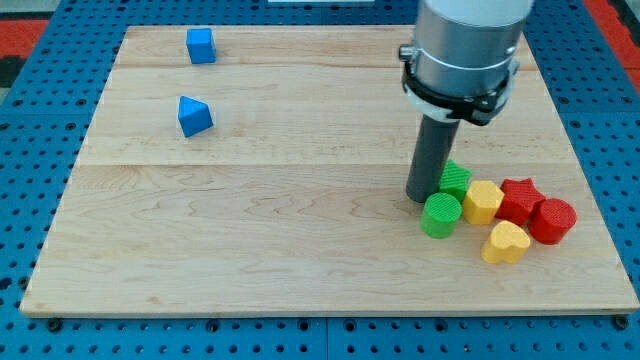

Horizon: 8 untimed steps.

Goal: Slide the blue triangle bottom towards center

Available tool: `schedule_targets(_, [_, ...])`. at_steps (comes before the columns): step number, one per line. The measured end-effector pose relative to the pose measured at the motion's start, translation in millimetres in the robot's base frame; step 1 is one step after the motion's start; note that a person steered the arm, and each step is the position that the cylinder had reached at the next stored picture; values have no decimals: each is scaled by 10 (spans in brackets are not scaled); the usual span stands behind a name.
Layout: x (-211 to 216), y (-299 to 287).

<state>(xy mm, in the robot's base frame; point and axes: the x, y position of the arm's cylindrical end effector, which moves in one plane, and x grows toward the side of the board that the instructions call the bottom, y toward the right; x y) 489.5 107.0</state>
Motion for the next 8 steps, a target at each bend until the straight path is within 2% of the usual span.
schedule_targets(2, [-189,-2111])
schedule_targets(3, [-471,-3038])
schedule_targets(4, [-1060,-3462])
schedule_targets(6, [-1281,-2126])
schedule_targets(8, [-1448,-2105])
